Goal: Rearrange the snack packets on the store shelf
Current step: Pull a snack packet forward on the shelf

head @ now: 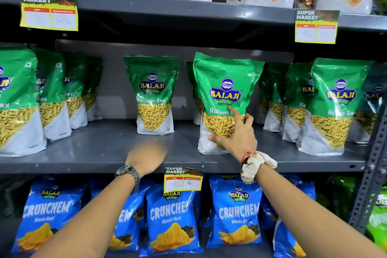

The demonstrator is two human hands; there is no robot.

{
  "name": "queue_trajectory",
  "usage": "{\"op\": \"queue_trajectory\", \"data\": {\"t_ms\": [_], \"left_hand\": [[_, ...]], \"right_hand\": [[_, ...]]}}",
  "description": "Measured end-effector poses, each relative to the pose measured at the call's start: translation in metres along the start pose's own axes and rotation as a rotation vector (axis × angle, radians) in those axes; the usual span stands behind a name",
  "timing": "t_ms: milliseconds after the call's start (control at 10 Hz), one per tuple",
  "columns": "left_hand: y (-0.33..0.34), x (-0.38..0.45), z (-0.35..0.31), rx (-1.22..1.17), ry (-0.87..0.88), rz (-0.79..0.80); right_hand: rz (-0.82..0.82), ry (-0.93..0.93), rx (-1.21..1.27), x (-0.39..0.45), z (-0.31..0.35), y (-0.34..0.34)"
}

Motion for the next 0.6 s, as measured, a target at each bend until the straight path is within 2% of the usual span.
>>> {"op": "queue_trajectory", "data": {"t_ms": [600], "left_hand": [[0.0014, 0.0025, 0.0005, -0.002, -0.007, -0.011]], "right_hand": [[-0.025, 0.020, -0.092, -0.0086, 0.0073, -0.0031]]}}
Point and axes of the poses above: each hand's wrist, its own x-axis towards the middle knuckle, its own y-axis out of the palm, z = x × y, the point moved 7 cm from there along x, towards the middle knuckle, and after that the axes turned 12 degrees about x, right-handed, at the moved point
